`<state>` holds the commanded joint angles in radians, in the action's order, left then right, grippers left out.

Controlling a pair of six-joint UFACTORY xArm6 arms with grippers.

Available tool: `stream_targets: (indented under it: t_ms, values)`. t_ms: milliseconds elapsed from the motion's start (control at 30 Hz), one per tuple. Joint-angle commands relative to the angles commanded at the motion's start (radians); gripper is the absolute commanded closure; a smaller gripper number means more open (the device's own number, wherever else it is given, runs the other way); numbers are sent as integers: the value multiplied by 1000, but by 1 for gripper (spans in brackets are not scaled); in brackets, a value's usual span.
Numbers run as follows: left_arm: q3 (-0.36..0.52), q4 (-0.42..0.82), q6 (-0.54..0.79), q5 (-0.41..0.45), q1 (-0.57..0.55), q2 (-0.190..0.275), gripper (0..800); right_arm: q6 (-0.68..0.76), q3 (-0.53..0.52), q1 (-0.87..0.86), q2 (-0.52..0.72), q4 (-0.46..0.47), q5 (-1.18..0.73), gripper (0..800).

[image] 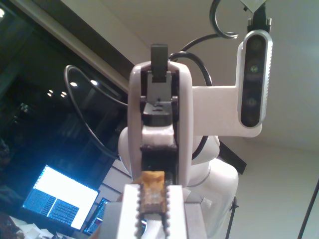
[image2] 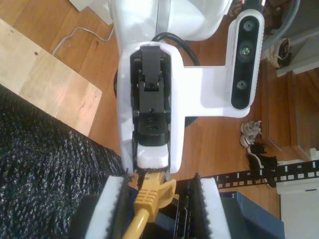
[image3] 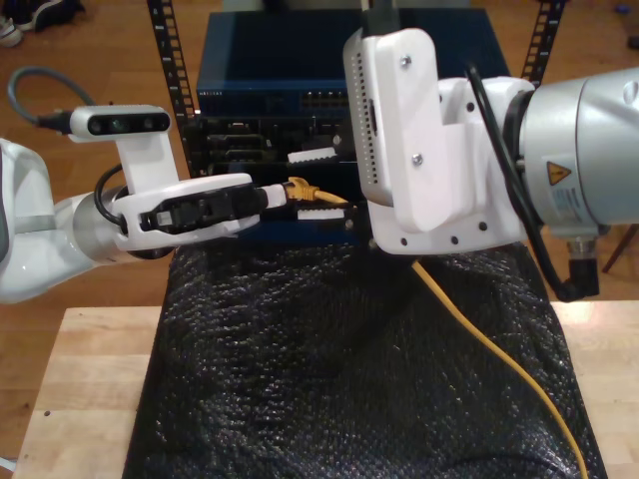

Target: Grab the cable and plug it in

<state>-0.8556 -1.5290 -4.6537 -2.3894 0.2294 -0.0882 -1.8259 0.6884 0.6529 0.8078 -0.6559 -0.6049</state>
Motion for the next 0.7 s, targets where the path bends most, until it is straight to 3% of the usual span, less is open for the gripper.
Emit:
stream_targets:
  t_ms: [700]
  values:
    - [-2, 0, 0, -12, -2, 0, 785, 0, 0, 2, -2, -2, 0, 575]
